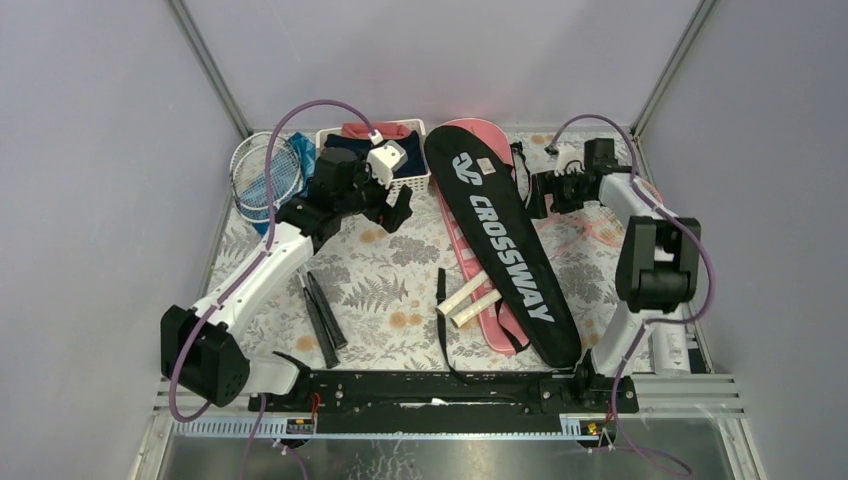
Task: Pack up the badminton gear
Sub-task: Open the racket bag at the center of the board.
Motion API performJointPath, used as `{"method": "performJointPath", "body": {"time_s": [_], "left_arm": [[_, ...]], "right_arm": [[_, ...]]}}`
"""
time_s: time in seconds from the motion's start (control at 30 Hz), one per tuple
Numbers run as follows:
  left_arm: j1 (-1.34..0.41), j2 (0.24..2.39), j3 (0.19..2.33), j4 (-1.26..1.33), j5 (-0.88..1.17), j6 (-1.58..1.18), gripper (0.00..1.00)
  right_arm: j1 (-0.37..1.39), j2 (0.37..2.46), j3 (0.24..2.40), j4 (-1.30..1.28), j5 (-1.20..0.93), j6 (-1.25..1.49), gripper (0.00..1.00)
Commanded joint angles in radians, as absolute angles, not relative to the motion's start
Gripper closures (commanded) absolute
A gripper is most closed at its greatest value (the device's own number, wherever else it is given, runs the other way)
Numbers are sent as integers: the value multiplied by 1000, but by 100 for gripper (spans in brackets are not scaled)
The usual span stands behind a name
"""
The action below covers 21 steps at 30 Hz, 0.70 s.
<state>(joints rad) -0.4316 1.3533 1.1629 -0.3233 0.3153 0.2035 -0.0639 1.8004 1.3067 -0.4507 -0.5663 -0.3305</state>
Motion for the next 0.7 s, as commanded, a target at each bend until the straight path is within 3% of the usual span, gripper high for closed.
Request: {"method": "performJointPath", "body": {"time_s": [0.0, 0.2, 0.4, 0.67], "left_arm": [[-422, 1301, 1137, -257, 368, 172, 1], [-414, 1279, 1123, -252, 370, 185, 1], [-408, 1277, 1119, -247, 375, 187, 1], [-405, 1285, 1134, -253, 382, 186, 1]], "right_arm": [[-23, 1915, 1433, -457, -556, -303, 8], [-5, 2054, 1530, -515, -569, -303, 12], [-5, 2117, 1545, -550, -653, -310, 24], [-5, 2100, 1607, -607, -720, -313, 60]]}}
